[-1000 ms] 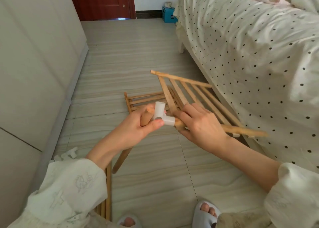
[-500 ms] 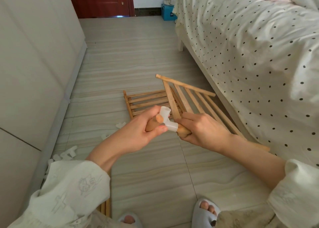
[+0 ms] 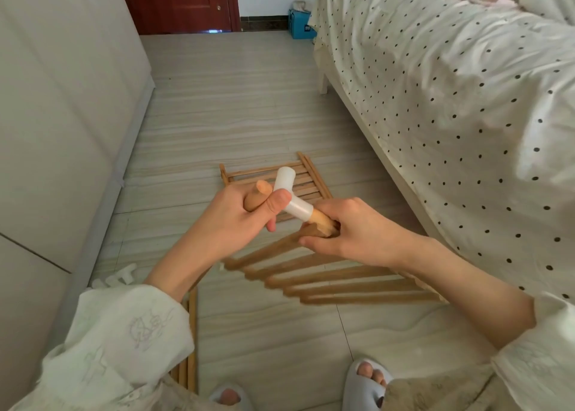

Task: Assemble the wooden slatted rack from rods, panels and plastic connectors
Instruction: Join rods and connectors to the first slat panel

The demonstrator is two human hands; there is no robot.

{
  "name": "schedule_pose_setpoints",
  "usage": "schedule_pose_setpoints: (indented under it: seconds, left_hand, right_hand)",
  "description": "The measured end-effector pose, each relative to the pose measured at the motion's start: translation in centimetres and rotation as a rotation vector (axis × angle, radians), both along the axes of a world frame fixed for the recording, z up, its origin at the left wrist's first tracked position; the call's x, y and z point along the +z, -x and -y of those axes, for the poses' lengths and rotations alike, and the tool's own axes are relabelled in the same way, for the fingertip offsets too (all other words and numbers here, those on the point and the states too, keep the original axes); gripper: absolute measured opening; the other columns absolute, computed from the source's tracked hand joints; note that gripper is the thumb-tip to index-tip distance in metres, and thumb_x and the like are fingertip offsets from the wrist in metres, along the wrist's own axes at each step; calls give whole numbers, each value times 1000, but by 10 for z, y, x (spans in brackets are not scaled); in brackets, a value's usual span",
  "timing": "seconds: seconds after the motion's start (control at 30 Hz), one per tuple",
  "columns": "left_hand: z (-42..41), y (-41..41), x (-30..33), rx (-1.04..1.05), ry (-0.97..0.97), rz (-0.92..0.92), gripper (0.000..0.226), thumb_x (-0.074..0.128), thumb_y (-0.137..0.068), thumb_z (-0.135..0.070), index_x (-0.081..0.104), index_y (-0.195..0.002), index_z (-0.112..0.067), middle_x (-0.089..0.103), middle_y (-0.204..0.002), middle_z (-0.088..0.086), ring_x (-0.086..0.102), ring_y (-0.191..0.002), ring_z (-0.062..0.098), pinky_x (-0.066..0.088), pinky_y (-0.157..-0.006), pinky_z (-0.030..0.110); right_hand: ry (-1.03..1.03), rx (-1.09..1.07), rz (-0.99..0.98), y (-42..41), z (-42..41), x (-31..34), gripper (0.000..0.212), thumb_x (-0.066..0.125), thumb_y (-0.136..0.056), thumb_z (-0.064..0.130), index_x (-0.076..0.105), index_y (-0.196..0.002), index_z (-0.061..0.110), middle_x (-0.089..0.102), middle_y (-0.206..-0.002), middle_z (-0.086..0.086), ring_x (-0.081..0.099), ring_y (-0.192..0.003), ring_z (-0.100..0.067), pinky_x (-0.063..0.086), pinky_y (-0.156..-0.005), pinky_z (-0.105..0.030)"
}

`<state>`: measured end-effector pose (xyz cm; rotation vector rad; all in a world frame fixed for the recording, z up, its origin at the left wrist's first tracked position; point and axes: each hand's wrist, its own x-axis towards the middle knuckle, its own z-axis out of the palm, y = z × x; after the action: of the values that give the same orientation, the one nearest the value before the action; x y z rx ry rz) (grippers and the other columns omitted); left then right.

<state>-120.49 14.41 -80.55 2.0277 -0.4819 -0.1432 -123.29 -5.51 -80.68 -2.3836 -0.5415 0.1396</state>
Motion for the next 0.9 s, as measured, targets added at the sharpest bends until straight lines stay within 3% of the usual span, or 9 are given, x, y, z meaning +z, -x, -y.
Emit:
schedule_pose_setpoints:
  seconds: [0.13,0.27,0.37,0.5,0.57,0.67,0.77,0.83,0.9]
  left_hand:
    - [-1,-3,-3,20,30,-38,78,43,-67,-74,62,-69,2,55,-55,6,40,-38,2,32,-43,12]
    - [1,-5,-4,0,102,-96,68,52,-76,-61,62,-79,6,53,-58,10,37,-38,4,28,-41,10]
    - [5,-5,-5,-26,114,-104,63,53,-78,-57,64,-91,4,54,-61,9,39,-38,1,29,-42,9]
    - [15,-1,-15,-97,-59,-108,28,56,-93,-30,63,-114,-14,64,-70,-12,54,-59,-4,41,-61,17]
    - [22,0,-20,-153,-191,-111,31,56,-93,-25,58,-124,-19,68,-82,-16,60,-78,-1,45,-76,26]
    - [30,0,-26,-173,-443,-85,34,58,-92,-32,54,-125,-27,61,-106,-10,56,-104,12,42,-91,27]
    - [32,-5,-28,-135,-555,-156,32,58,-92,-33,53,-122,-24,64,-106,-2,56,-104,15,43,-92,29]
    - [33,-6,-30,-100,-590,-174,26,56,-93,-36,54,-113,-20,66,-94,-1,58,-94,15,44,-84,30]
    - [38,-3,-29,-48,-661,-79,28,52,-94,-39,51,-111,-17,57,-91,-3,52,-87,15,39,-74,30]
  right_hand:
    - [-44,-7,-40,0,-4,2,27,70,-82,31,65,-88,5,60,-69,-8,52,-60,-17,39,-57,-24]
    - [-122,-69,-61,-2,-5,-1,29,69,-81,35,62,-93,10,49,-63,7,45,-56,-5,35,-56,-19]
    - [-186,-112,-116,-8,-2,-14,24,66,-85,32,59,-93,11,48,-66,9,44,-59,-5,36,-60,-22]
    - [-214,-138,-221,-17,8,-40,11,58,-92,24,56,-93,13,49,-71,6,44,-64,-8,36,-64,-26]
    - [-178,-138,-250,-20,15,-54,8,55,-94,19,58,-97,12,53,-79,0,46,-70,-11,37,-68,-27]
    - [-117,-123,-316,-22,25,-73,15,57,-92,13,58,-107,15,62,-93,-5,56,-85,-19,43,-77,-28]
    - [-117,-160,-341,-23,32,-83,15,59,-91,13,55,-104,20,59,-90,5,54,-86,-14,41,-72,-18]
    - [-88,-185,-316,-22,33,-86,17,60,-91,14,51,-103,22,55,-87,10,51,-82,-10,37,-68,-13]
    - [-28,-195,-314,-20,32,-91,17,59,-92,16,47,-101,24,52,-85,13,49,-77,-4,36,-64,-11]
